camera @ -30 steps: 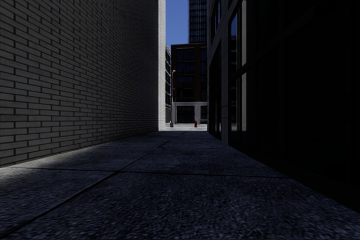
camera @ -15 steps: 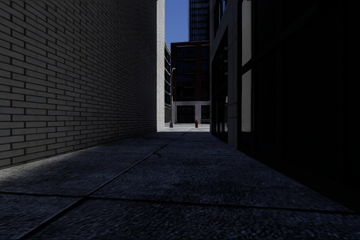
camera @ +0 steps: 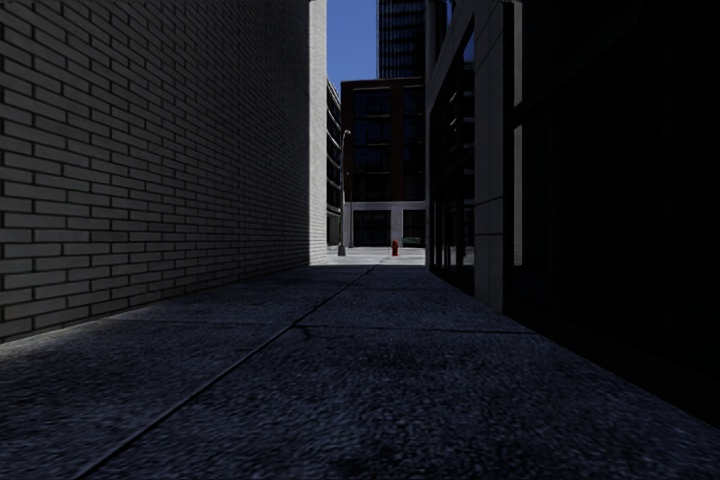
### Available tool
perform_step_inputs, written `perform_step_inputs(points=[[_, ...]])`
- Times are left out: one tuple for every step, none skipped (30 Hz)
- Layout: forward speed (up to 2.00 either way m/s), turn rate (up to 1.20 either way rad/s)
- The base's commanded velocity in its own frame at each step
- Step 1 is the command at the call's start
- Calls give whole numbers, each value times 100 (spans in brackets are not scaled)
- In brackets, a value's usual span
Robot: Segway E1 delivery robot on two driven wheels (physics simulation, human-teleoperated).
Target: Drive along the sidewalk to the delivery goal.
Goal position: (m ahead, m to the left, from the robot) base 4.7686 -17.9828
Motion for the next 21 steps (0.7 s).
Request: perform_step_inputs(points=[[200, 0], [200, 0], [200, 0], [200, 0], [200, 0], [200, 0], [200, 0], [200, 0], [200, 0], [200, 0], [200, 0], [200, 0], [200, 0], [200, 0], [200, 0], [200, 0], [200, 0], [200, 0], [200, 0], [200, 0], [200, 0]])
